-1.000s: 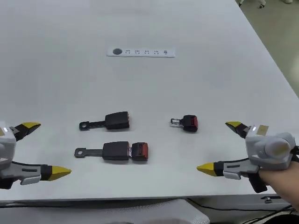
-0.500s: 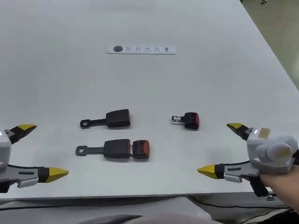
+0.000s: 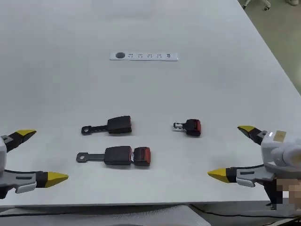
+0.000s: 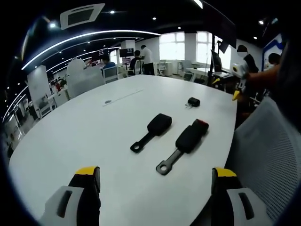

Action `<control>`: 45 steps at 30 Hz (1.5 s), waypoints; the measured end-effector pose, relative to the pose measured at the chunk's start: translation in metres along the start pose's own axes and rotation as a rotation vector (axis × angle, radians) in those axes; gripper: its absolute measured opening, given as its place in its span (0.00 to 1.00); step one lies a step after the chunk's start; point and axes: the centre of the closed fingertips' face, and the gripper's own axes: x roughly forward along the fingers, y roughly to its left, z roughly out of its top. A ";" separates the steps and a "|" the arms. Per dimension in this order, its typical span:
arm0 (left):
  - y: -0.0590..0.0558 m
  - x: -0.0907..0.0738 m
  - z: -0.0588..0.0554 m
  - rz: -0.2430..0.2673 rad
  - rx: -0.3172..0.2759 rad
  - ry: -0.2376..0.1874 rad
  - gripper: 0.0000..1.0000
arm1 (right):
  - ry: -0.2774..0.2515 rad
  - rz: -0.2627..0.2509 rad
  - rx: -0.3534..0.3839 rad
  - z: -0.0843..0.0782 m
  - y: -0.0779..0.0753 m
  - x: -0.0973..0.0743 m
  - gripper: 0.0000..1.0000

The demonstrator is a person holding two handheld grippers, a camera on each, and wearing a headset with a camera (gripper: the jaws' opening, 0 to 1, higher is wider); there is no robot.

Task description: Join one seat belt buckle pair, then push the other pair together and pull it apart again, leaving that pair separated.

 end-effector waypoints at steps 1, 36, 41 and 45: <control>-0.001 0.000 0.000 -0.002 0.008 0.002 1.00 | -0.004 -0.003 0.004 0.001 -0.001 0.000 0.99; 0.006 -0.008 -0.001 0.046 -0.009 -0.060 1.00 | 0.085 0.148 0.076 -0.023 0.018 0.016 0.92; 0.010 -0.007 -0.008 0.058 0.015 -0.023 1.00 | 0.107 0.202 0.041 -0.022 0.034 0.021 0.92; 0.007 -0.005 -0.010 0.036 -0.015 -0.024 1.00 | 0.091 0.190 0.062 -0.013 0.029 0.024 0.92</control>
